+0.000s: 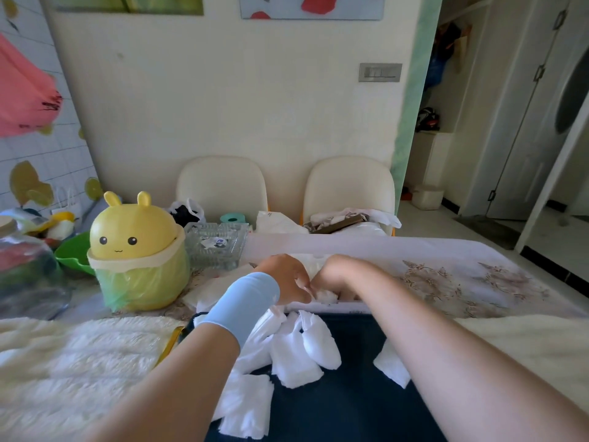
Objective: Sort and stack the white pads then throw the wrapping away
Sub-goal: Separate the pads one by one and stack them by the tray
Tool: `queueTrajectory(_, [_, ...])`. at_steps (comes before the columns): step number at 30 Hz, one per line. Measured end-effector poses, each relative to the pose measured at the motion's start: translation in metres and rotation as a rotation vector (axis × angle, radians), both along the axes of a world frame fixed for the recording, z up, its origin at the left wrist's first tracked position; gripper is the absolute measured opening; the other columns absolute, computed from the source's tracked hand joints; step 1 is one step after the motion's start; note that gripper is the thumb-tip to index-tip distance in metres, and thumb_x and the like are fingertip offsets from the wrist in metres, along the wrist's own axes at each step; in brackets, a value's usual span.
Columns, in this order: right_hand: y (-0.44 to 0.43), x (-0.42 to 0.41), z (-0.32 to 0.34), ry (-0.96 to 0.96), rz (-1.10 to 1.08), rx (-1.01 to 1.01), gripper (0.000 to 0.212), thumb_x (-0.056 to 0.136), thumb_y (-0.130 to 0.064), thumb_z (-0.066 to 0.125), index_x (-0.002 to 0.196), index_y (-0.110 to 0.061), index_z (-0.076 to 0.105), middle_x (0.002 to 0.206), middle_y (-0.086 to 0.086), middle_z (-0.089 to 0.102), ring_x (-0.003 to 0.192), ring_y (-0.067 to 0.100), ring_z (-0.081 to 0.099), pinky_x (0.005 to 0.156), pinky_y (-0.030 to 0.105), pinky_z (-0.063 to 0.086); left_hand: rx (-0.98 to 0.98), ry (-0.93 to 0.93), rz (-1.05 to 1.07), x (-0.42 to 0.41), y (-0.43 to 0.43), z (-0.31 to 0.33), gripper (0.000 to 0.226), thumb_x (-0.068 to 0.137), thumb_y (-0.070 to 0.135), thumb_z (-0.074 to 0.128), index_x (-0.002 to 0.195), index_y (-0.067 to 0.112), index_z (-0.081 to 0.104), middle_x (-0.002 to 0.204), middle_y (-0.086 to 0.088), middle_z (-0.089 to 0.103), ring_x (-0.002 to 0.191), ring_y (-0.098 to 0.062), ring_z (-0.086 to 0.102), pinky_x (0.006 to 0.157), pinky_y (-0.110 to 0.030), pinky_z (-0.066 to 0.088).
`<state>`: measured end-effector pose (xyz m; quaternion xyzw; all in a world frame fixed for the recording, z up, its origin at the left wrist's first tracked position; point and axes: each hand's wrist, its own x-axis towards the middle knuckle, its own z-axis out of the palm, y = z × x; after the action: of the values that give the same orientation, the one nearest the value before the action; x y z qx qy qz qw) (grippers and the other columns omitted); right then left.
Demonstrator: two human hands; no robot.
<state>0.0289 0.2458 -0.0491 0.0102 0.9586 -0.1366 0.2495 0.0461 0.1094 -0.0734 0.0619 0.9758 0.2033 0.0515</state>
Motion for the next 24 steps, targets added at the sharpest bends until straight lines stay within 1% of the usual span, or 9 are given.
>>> queueTrajectory(1, [0.004, 0.000, 0.007, -0.059, -0.047, -0.112, 0.028, 0.103, -0.028, 0.044, 0.102, -0.007, 0.061, 0.099, 0.016, 0.067, 0.089, 0.027, 0.057, 0.070, 0.031, 0.046, 0.002, -0.001, 0.002, 0.000, 0.000, -0.001, 0.023, 0.076, 0.037, 0.078, 0.098, 0.033, 0.072, 0.108, 0.008, 0.062, 0.098, -0.017, 0.062, 0.086, -0.028, 0.051])
queueTrajectory(3, [0.018, -0.002, 0.017, -0.087, -0.163, -0.246, 0.039, 0.104, -0.034, 0.033, 0.109, -0.005, 0.057, 0.098, 0.014, 0.071, 0.095, 0.029, 0.064, 0.092, 0.040, 0.047, -0.012, -0.006, 0.004, 0.000, 0.000, -0.001, 0.024, 0.076, 0.038, 0.077, 0.099, 0.033, 0.071, 0.112, 0.006, 0.062, 0.099, -0.018, 0.062, 0.087, -0.031, 0.053])
queueTrajectory(6, [0.023, -0.003, 0.019, -0.093, -0.214, -0.253, 0.042, 0.102, -0.035, 0.027, 0.106, -0.005, 0.055, 0.088, 0.012, 0.073, 0.102, 0.030, 0.068, 0.105, 0.051, 0.041, -0.008, 0.002, 0.011, 0.000, 0.000, -0.002, 0.025, 0.077, 0.038, 0.077, 0.101, 0.033, 0.070, 0.113, 0.006, 0.060, 0.098, -0.018, 0.061, 0.085, -0.029, 0.052])
queueTrajectory(8, [0.014, 0.001, 0.015, -0.080, -0.220, -0.305, 0.043, 0.104, -0.030, 0.028, 0.106, -0.003, 0.061, 0.086, 0.012, 0.070, 0.098, 0.031, 0.066, 0.097, 0.045, 0.044, -0.024, 0.008, 0.004, 0.001, 0.001, -0.003, 0.027, 0.077, 0.039, 0.077, 0.103, 0.033, 0.070, 0.117, 0.007, 0.060, 0.101, -0.018, 0.060, 0.086, -0.029, 0.052])
queueTrajectory(11, [0.008, 0.006, 0.013, -0.073, -0.249, -0.368, 0.047, 0.107, -0.032, 0.031, 0.121, 0.000, 0.063, 0.085, 0.011, 0.066, 0.074, 0.025, 0.059, 0.075, 0.034, 0.043, -0.044, 0.020, -0.004, 0.002, 0.002, -0.002, 0.028, 0.078, 0.039, 0.076, 0.105, 0.034, 0.070, 0.121, 0.006, 0.059, 0.105, -0.018, 0.060, 0.089, -0.031, 0.052])
queueTrajectory(15, [0.015, 0.009, 0.013, -0.029, -0.244, -0.365, 0.046, 0.106, -0.030, 0.032, 0.116, -0.002, 0.067, 0.087, 0.009, 0.069, 0.072, 0.022, 0.061, 0.060, 0.029, 0.038, -0.034, 0.048, -0.014, 0.004, -0.001, -0.004, 0.028, 0.080, 0.036, 0.075, 0.108, 0.033, 0.071, 0.121, 0.008, 0.060, 0.107, -0.016, 0.059, 0.091, -0.029, 0.049])
queueTrajectory(17, [0.012, 0.010, 0.008, -0.054, -0.239, -0.405, 0.041, 0.105, -0.031, 0.037, 0.112, -0.004, 0.067, 0.093, 0.010, 0.067, 0.072, 0.021, 0.058, 0.059, 0.029, 0.037, -0.055, 0.071, -0.020, 0.005, 0.000, -0.005, 0.028, 0.081, 0.036, 0.074, 0.109, 0.034, 0.071, 0.121, 0.007, 0.060, 0.109, -0.016, 0.058, 0.091, -0.028, 0.048])
queueTrajectory(20, [0.015, 0.007, 0.005, -0.055, -0.207, -0.384, 0.035, 0.103, -0.030, 0.040, 0.102, -0.008, 0.067, 0.091, 0.007, 0.071, 0.077, 0.023, 0.060, 0.074, 0.032, 0.043, -0.065, 0.046, -0.029, 0.006, 0.003, -0.002, 0.026, 0.086, 0.039, 0.068, 0.111, 0.034, 0.069, 0.123, 0.007, 0.058, 0.113, -0.017, 0.056, 0.093, -0.028, 0.047])
queueTrajectory(24, [0.043, -0.007, 0.009, 0.188, -0.256, -0.570, 0.029, 0.101, -0.013, 0.041, 0.110, -0.006, 0.067, 0.096, 0.008, 0.075, 0.074, 0.023, 0.069, 0.070, 0.032, 0.053, -0.094, 0.083, -0.064, -0.003, 0.004, 0.003, 0.031, 0.100, 0.041, 0.044, 0.125, 0.036, 0.060, 0.141, 0.003, 0.048, 0.130, -0.023, 0.044, 0.107, -0.041, 0.040])
